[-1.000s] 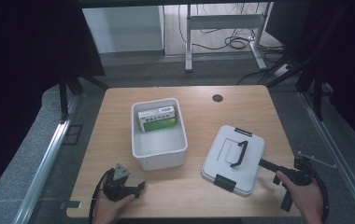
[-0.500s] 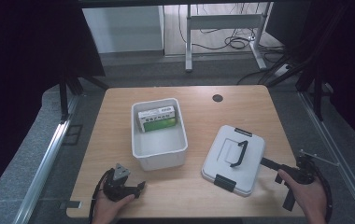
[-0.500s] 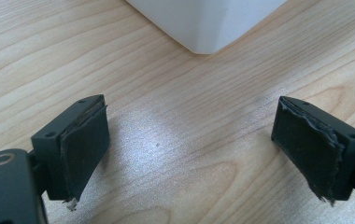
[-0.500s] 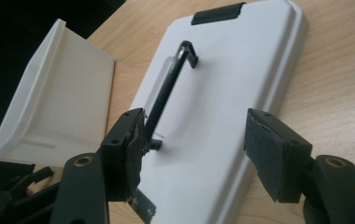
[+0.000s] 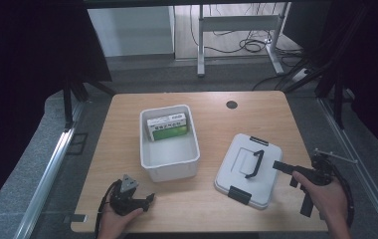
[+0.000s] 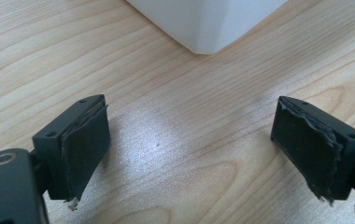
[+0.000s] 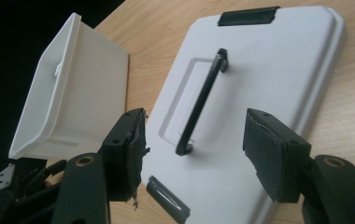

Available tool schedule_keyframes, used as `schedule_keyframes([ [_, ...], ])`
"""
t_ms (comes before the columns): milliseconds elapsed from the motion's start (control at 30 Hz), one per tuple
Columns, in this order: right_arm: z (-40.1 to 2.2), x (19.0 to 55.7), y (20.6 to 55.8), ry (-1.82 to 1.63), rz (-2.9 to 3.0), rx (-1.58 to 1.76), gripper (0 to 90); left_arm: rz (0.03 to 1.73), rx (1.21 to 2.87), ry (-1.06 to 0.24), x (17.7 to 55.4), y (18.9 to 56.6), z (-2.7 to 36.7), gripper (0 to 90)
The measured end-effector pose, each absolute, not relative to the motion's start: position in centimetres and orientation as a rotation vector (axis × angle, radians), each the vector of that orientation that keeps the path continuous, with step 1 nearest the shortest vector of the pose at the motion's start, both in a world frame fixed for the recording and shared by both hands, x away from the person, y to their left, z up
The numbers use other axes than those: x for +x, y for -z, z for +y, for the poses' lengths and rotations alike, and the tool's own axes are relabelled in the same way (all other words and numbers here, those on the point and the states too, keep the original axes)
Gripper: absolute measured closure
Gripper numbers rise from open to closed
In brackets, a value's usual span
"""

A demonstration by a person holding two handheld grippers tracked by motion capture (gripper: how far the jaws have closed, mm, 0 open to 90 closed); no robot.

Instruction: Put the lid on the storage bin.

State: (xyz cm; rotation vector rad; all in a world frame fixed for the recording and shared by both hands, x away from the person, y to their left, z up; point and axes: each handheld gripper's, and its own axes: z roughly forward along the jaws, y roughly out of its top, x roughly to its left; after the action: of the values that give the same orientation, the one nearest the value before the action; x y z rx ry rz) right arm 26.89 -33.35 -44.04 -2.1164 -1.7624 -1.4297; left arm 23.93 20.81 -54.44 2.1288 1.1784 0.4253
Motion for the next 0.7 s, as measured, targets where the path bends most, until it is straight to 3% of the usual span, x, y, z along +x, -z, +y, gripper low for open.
schedule_keyframes([
  [700,-29.9,30.4,42.2,1.257,-1.84,-2.134,42.1,1.186,2.123,-0.427,23.8,54.4,20.8,12.4],
])
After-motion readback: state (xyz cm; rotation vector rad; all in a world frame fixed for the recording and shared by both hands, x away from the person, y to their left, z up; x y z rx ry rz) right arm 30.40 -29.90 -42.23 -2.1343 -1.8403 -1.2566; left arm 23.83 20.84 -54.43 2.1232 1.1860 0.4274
